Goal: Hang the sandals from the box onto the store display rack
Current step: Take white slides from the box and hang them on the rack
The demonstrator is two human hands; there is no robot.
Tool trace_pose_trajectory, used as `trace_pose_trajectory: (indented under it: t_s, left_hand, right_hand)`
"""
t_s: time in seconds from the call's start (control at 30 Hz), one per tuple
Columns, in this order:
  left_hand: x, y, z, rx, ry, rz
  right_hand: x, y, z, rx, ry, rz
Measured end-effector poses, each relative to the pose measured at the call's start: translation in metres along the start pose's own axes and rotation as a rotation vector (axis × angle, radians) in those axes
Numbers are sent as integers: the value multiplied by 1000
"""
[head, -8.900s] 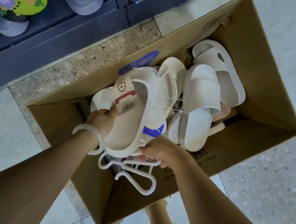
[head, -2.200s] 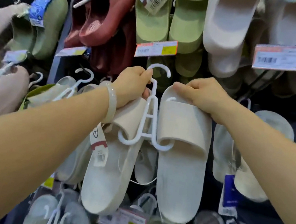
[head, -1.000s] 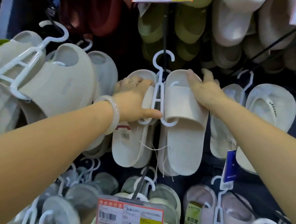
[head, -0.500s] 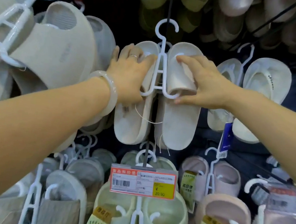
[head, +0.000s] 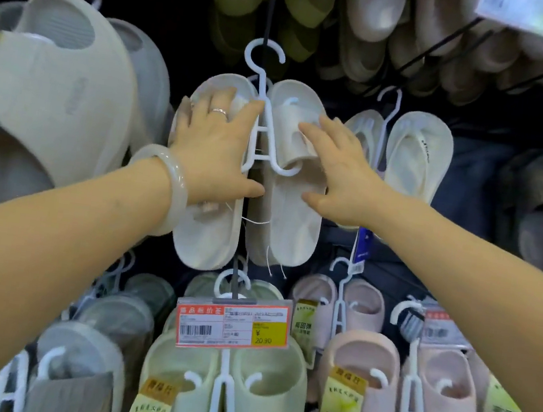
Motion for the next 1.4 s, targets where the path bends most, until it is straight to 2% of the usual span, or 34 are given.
trace_pose_trajectory:
  t_s: [0.3, 0.43, 0.57, 0.8, 1.0, 1.23, 1.4]
  left_hand:
    - [11, 102, -68, -155, -131, 2]
    - [13, 179, -118, -237, -191, -89]
    - [-11, 280, -198, -285, -349, -279]
    - [-67, 470, -390, -471, -752, -420]
    - [-122, 585, -524, -571, -1036, -456]
    - [-228, 681, -589, -561, -1302, -495]
    - [-321, 732, -605, -465, -1463, -472]
  right_hand:
    - [35, 2, -87, -92, -146, -30]
    - [74, 22, -172, -171, -191, -85]
    - [105, 58, -299, -351, -301, -121]
    - [113, 101, -566, -628, -641, -101]
    - [105, 131, -752, -912, -839, -21]
    - [69, 191, -891, -1074, -985, 35]
    - [21, 251, -959, -1206, -967, 178]
Point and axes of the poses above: each hand's wrist, its own z-axis towards the middle knuckle, its own x-axis out of the back of the hand, y = z × x, the point moved 10 cm from there along z, towards the middle knuckle, and after that the axes turned 10 degrees about x, right-handed, at the moved point
